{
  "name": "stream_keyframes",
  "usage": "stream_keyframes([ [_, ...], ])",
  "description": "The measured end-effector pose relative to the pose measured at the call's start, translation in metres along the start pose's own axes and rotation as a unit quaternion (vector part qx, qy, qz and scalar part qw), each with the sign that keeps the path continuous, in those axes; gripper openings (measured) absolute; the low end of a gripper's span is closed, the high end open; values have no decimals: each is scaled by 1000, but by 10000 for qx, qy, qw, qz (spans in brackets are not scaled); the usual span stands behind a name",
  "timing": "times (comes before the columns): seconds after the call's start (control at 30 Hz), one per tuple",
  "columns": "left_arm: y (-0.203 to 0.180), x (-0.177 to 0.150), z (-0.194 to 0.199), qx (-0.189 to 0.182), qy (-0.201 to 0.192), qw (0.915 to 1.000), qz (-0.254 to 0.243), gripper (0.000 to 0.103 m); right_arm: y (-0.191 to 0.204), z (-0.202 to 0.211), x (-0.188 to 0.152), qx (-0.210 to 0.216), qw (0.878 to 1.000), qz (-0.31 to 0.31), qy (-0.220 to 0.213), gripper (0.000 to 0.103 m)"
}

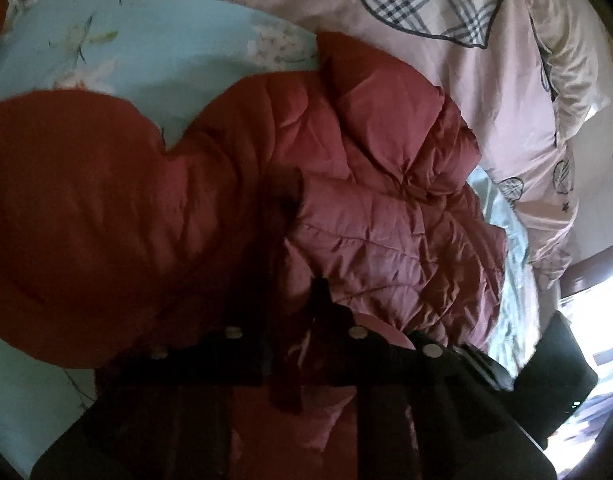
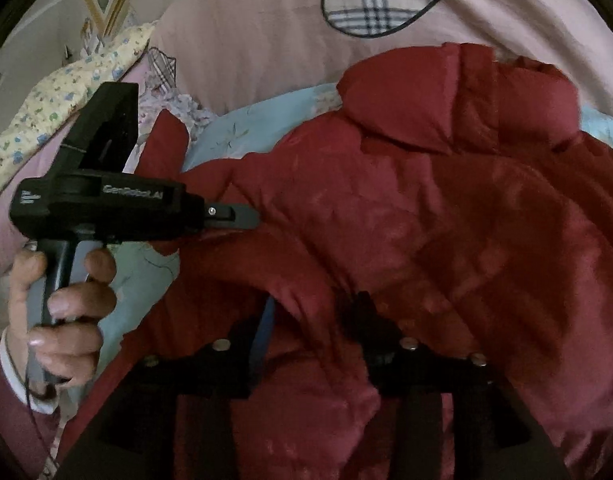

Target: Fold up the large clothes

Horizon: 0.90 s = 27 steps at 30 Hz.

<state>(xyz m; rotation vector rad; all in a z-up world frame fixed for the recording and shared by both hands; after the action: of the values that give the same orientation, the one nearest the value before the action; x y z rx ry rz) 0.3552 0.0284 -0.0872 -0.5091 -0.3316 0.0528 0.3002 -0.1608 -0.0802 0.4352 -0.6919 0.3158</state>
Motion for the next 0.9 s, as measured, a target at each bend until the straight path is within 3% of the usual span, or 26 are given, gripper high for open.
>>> stream_keyframes([
  [0.17, 0, -3, 8, 571, -332, 9971, -383, 12, -39, 45, -13, -363, 9978, -507, -243, 45],
  [0.33, 9, -21, 6, 1099, -488, 9901, -727, 13, -98, 90, -9, -1226, 9861, -948, -599, 48],
  [0.57, 8, -35, 8, 1579, -695, 9801, -985, 21, -161, 58, -22, -1920, 9768, -941, 102, 48],
  [0.7, -8, -37, 51, 1453, -1390, 9739, -1053, 21, -169, 48, -29, -1968, 9757, -965, 68, 48],
  [0.77, -23, -41, 65, 1093, -1602, 9739, -1179, 21, -171, 45, -30, -2013, 9747, -973, 51, 49],
  [0.83, -39, -45, 61, 785, -1543, 9754, -1363, 21, -168, 42, -30, -2045, 9741, -962, 59, 50],
  [0.9, -52, -49, 39, 851, -1322, 9744, -1605, 22, -167, 42, -31, -2058, 9740, -944, 52, 50],
])
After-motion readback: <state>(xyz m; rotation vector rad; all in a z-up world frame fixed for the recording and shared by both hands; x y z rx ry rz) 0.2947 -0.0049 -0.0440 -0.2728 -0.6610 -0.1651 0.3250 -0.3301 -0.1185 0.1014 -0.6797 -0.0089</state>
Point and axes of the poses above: each gripper's, at about its wrist camera, not at the fingertips, and z roughly against the way its jaws point, y to its left, x to its top, the point moved 3 cm from there along -z, roughly the way its jaws point, and after that the axes turned 6 degrees about z, right-handed, at the moved point
